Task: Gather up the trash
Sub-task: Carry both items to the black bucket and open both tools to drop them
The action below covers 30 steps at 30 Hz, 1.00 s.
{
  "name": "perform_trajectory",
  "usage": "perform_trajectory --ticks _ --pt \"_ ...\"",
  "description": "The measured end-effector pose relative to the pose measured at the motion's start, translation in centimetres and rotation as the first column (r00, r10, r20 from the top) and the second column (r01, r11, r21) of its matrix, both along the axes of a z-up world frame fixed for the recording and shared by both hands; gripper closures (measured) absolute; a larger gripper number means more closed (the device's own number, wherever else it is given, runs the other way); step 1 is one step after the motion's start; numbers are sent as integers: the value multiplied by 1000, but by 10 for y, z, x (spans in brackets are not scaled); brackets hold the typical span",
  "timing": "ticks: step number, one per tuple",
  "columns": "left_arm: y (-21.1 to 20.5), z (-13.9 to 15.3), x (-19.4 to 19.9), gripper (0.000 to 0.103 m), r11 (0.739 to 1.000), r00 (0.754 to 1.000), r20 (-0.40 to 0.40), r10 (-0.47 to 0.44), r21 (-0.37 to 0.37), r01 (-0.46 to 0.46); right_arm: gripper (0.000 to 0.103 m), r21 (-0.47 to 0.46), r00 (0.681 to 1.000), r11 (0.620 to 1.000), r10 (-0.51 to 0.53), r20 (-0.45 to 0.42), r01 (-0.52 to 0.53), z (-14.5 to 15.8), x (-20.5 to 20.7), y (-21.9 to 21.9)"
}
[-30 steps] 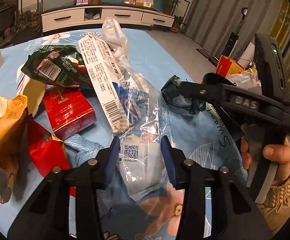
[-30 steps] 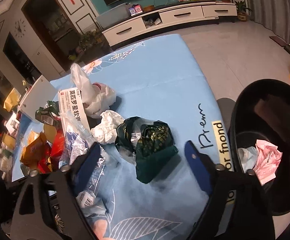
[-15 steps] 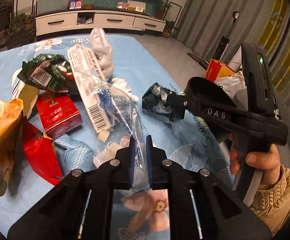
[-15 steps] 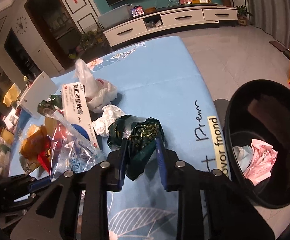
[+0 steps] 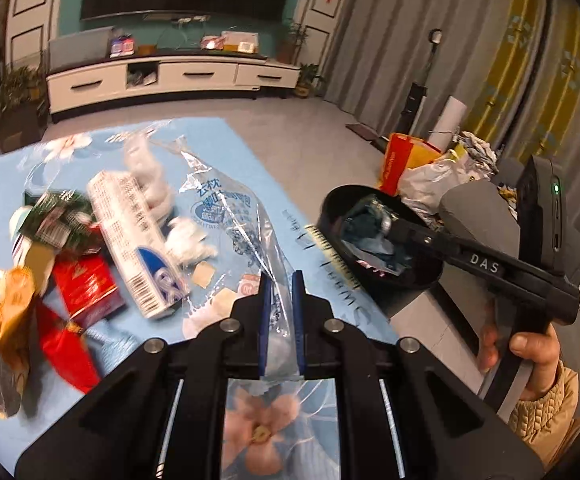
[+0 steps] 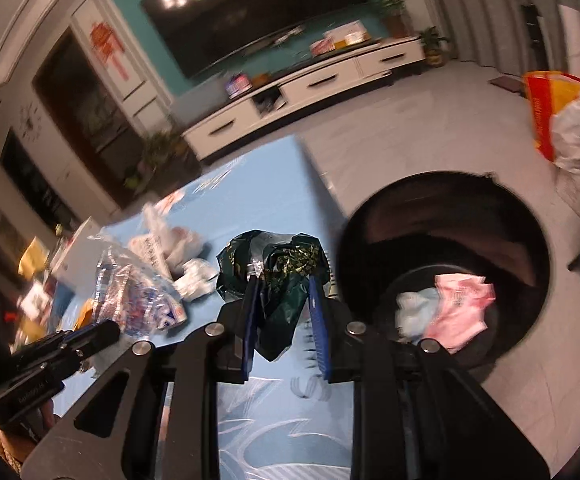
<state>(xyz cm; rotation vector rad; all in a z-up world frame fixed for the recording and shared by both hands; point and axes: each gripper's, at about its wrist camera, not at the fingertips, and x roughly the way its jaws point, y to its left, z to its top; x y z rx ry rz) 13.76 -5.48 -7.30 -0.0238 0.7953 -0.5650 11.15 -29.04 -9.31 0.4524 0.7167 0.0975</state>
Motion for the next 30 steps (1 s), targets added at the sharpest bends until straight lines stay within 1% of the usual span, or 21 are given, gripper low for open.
perform_trajectory --ticks 5,9,11,13,16,18,20,22,23,24,25,26,27,28,29,30 --pt "-36 16 8 91 998 997 43 -59 3 59 78 14 994 994 -107 12 107 -1 -18 -42" --pt "-75 23 19 91 992 990 58 -125 -5 125 78 16 985 985 -171 8 171 -6 -23 -64" --pt "-97 21 25 90 987 985 57 -160 -4 161 78 17 981 981 -193 1 193 -9 -24 -73" --pt "-122 14 38 90 980 980 27 -197 -1 197 78 17 977 977 -214 -6 214 -13 -24 -80" --pt "-148 4 49 90 974 974 6 -225 17 225 78 9 971 971 -237 -15 238 -19 -20 -90" --pt "-164 -3 56 87 970 970 -3 -241 23 241 77 2 967 967 -255 -25 255 -25 -14 -97" --pt "-178 -11 64 76 967 968 -16 -250 34 251 75 2 965 966 -260 -32 260 -30 -10 -103" --pt "-188 -19 69 70 966 968 -24 -250 57 251 70 1 959 960 -279 -43 279 -36 -4 -110" --pt "-194 -23 73 62 965 967 -29 -252 69 254 68 9 959 960 -280 -50 281 -39 0 -113" --pt "-196 -25 75 55 965 968 -29 -251 77 252 63 19 956 957 -288 -59 290 -42 3 -117" --pt "-197 -28 76 41 966 970 -26 -243 87 244 59 24 952 954 -298 -65 300 -44 5 -118" --pt "-197 -29 77 36 967 971 -26 -240 88 241 59 30 951 952 -302 -72 305 -46 6 -120" --pt "-196 -30 76 35 967 970 -27 -240 85 242 59 40 949 951 -304 -77 308 -48 5 -122" --pt "-194 -30 76 27 967 971 -27 -239 81 241 58 44 948 949 -308 -77 311 -48 3 -122" --pt "-189 -30 74 17 969 972 -27 -235 75 236 57 45 948 949 -309 -77 313 -48 1 -123" --pt "-186 -30 72 14 970 972 -28 -232 68 234 53 46 948 949 -308 -79 312 -48 -1 -122"
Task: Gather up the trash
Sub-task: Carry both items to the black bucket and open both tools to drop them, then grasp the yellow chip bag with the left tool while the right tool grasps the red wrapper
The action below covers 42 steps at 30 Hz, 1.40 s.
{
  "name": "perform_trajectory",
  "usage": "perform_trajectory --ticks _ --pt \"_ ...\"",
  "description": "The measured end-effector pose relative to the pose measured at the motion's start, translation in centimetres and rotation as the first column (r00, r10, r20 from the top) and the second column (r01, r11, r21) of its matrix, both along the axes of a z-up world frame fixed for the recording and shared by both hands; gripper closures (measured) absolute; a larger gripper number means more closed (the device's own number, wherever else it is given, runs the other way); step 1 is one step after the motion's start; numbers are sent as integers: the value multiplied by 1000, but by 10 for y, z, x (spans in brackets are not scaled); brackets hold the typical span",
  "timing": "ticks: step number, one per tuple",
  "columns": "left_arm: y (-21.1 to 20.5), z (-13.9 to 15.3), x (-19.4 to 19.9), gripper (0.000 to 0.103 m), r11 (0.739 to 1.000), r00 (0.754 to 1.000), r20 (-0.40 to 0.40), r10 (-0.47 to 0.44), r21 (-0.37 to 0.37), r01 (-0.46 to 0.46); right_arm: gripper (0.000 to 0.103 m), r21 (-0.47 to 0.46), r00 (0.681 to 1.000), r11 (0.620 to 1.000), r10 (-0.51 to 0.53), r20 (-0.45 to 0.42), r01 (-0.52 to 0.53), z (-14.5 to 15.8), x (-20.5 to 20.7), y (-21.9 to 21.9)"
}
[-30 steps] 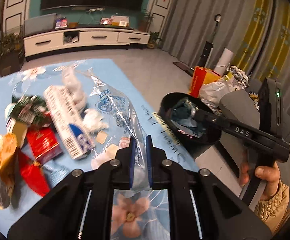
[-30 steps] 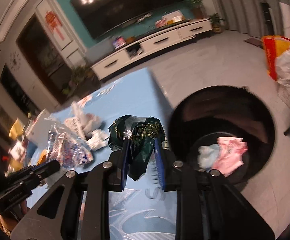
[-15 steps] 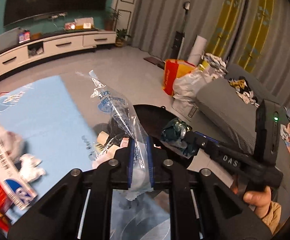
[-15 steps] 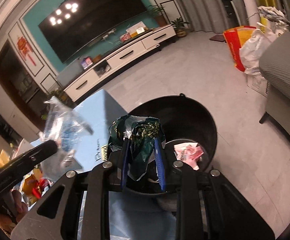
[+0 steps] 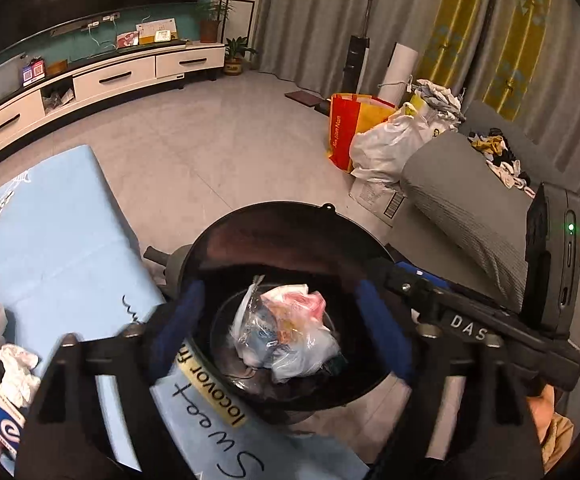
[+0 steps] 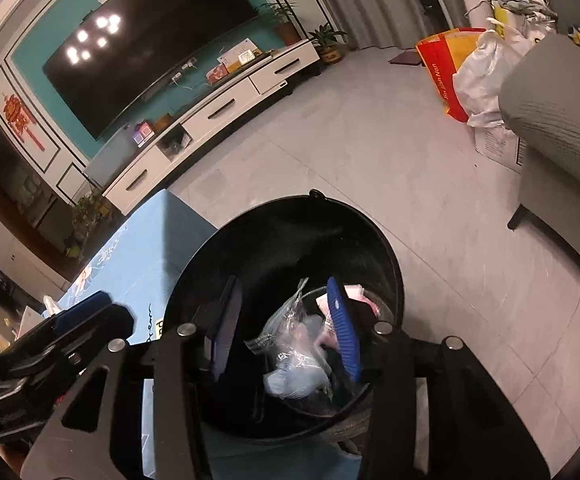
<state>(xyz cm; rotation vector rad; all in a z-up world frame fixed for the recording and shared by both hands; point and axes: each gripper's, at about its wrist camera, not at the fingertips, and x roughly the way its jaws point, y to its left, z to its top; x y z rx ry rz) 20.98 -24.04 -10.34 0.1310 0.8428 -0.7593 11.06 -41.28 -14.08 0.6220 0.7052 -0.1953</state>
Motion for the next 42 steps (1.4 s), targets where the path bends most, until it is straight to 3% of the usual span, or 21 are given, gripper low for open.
perform_trajectory --ticks 4,12,19,23,29,34,37,39,40,42 --pt "24 0 -6 3 999 999 -36 40 -28 -41 38 1 1000 1000 17 -6 -17 5 -13 8" --pt "87 14 -41 3 984 985 -79 155 -78 -161 6 -37 998 998 49 -42 -50 22 -40 37" --pt "138 31 -83 3 960 970 -66 234 -145 -242 3 -95 992 989 104 -68 -110 43 -54 80" --pt "165 39 -100 3 955 966 -59 254 -146 -260 3 -113 982 976 181 -49 -185 54 -59 111" --pt "223 41 -133 3 931 945 13 328 -176 -321 3 -74 930 928 367 -2 -366 65 -64 165" --pt "286 31 -152 3 890 892 37 450 -95 -445 3 -130 844 835 534 -45 -535 62 -62 217" --pt "326 23 -157 3 828 827 52 560 -51 -558 3 -152 801 787 593 -76 -597 59 -59 246" --pt "343 15 -155 3 779 778 82 622 36 -627 3 -160 782 766 616 -92 -622 57 -58 260" --pt "350 11 -155 3 762 764 93 638 64 -644 3 -161 770 753 630 -101 -638 55 -56 268" --pt "359 6 -154 3 753 756 86 649 68 -655 3 -152 749 734 652 -115 -662 51 -52 280"
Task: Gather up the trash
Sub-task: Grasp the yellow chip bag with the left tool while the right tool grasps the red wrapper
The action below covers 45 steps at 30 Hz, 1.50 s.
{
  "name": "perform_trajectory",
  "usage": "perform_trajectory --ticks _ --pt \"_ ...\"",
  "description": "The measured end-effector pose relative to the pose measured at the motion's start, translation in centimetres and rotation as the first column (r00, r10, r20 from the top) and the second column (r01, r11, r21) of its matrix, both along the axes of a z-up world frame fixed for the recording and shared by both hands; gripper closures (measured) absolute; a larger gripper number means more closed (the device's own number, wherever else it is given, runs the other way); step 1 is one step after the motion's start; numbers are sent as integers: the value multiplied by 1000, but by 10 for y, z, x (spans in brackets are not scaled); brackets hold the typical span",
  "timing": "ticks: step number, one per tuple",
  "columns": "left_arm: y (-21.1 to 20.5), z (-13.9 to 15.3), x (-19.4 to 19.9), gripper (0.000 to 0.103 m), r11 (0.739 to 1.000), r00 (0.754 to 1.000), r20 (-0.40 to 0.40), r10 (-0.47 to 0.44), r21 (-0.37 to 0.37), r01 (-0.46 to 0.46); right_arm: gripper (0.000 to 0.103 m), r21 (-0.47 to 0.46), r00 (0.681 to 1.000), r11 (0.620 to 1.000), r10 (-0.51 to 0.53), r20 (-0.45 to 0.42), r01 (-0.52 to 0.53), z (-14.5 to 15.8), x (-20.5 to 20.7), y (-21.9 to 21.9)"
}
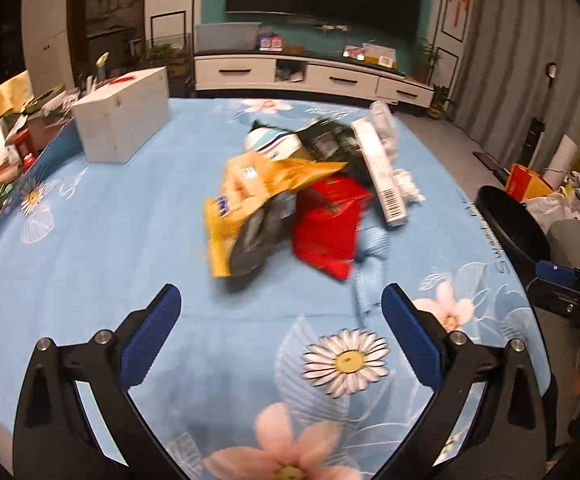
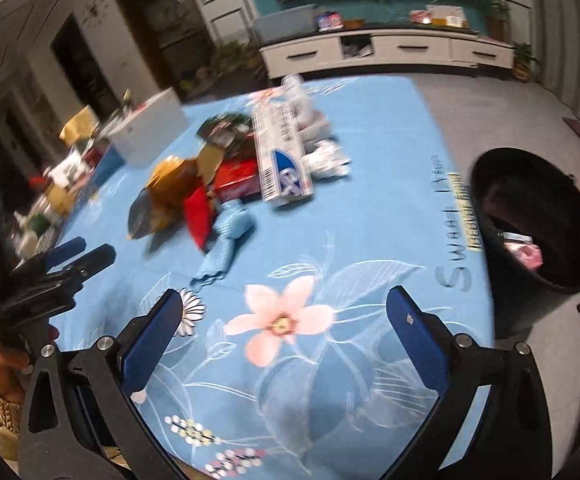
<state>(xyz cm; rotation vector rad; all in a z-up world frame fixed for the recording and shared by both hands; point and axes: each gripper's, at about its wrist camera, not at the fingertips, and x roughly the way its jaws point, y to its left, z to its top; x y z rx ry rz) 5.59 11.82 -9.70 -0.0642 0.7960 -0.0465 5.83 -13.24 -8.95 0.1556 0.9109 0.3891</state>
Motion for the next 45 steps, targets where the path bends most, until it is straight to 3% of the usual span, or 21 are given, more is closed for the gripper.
perform_trajectory --ticks 9,21,24,26,30,32,34,38,40,45 --pt "17 -19 25 3 999 1000 -13 23 -32 -24 3 50 995 994 102 -14 -102 -12 32 52" --pt "28 -45 71 3 999 999 -42 16 -27 -17 4 120 990 983 140 -10 -138 -24 76 88" --pt "29 -48 79 5 1000 999 -44 8 -22 -9 15 132 989 981 146 -11 -144 -28 87 95" --pt "30 -50 83 16 1000 999 -47 10 -15 -11 23 134 988 980 151 -15 -148 -30 95 101" --pt "34 -54 88 26 1000 998 -54 -8 -24 6 37 125 983 976 182 -13 -179 -34 106 116" --pt "34 -55 89 44 999 998 -58 -17 -32 15 48 108 981 975 195 -14 -192 -35 108 123" --pt "34 -55 89 54 999 998 -58 -25 -44 22 60 93 978 974 210 -14 -208 -37 108 130" --pt "34 -53 85 71 998 998 -50 -39 -52 36 76 69 976 974 218 -17 -217 -40 106 134" --pt "32 -52 82 79 998 998 -45 -45 -55 43 94 61 979 977 206 -17 -204 -40 105 132" --pt "28 -47 72 83 995 998 -36 -60 -80 57 100 100 979 974 204 -1 -203 -33 100 124"
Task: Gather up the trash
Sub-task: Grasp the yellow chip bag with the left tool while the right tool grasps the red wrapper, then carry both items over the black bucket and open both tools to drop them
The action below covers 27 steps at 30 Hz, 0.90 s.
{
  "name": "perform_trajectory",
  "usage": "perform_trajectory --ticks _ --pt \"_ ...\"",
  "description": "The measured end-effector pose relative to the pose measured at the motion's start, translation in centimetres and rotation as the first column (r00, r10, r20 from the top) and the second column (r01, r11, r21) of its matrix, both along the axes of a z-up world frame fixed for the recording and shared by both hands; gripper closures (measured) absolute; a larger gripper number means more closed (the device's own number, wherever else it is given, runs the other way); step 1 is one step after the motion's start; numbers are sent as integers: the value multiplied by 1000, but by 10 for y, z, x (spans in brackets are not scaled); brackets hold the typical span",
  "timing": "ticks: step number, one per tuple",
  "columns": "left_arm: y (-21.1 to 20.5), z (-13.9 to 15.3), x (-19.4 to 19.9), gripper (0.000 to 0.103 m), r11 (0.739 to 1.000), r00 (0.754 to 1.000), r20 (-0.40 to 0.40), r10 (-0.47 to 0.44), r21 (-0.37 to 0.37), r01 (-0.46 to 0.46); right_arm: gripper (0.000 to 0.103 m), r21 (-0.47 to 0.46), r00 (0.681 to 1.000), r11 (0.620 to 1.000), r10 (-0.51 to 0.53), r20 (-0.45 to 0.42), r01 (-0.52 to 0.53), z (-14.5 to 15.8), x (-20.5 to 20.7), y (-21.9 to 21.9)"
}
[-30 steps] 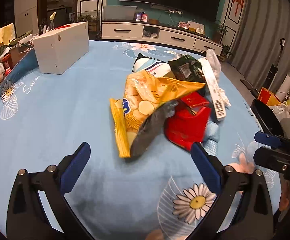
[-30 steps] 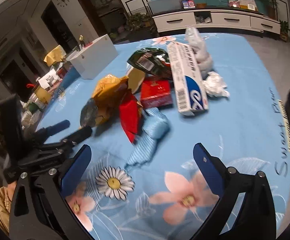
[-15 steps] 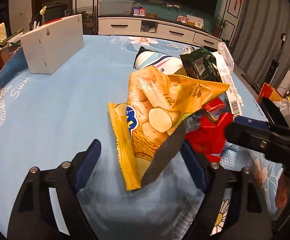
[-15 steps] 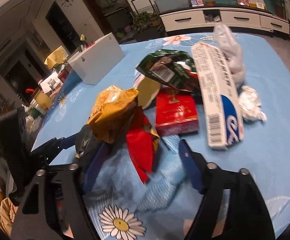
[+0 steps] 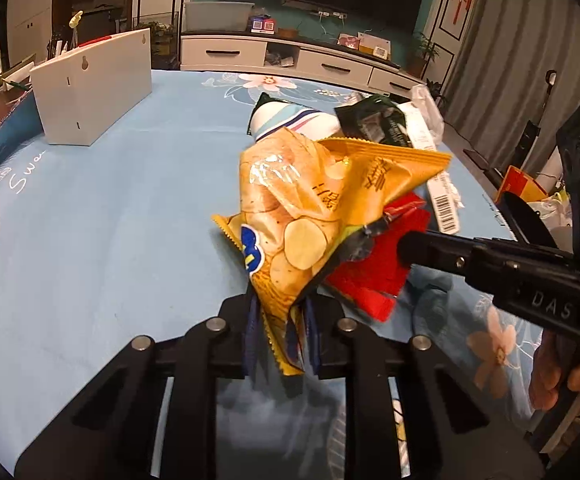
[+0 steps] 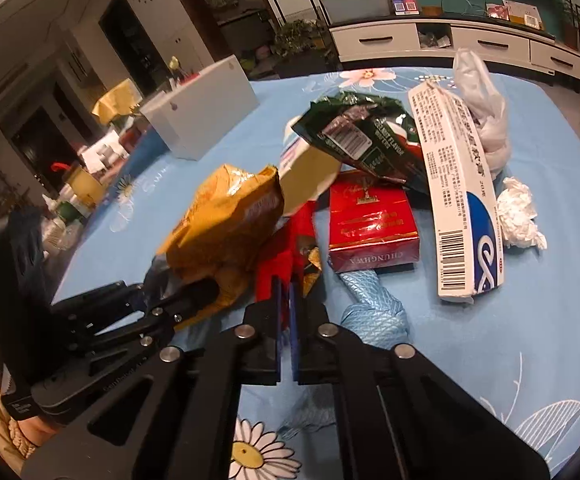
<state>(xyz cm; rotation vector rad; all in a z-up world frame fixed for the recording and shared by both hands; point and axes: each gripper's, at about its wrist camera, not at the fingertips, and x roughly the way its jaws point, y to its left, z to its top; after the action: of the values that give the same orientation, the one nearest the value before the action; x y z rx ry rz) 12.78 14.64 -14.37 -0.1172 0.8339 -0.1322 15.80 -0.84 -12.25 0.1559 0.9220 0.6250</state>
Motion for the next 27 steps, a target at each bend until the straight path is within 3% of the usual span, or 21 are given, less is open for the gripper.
perform_trajectory --ticks 8,12,15,23,27 --pt "-9 27 -25 83 999 999 44 -30 -17 30 102 46 999 999 -28 45 26 22 -24 -22" --pt "-8 35 -31 83 1000 998 58 -11 -22 13 99 60 999 997 -41 7 40 21 -25 -32" --pt "-6 37 -36 83 1000 998 63 7 -18 -6 48 115 997 991 -69 -36 73 12 -18 -41" --pt "12 28 -35 83 998 998 34 58 -32 -57 49 80 995 995 -48 -82 55 -9 8 -6" --pt "19 25 -30 83 997 997 25 71 -35 -70 69 21 994 999 -41 -98 43 -22 20 12"
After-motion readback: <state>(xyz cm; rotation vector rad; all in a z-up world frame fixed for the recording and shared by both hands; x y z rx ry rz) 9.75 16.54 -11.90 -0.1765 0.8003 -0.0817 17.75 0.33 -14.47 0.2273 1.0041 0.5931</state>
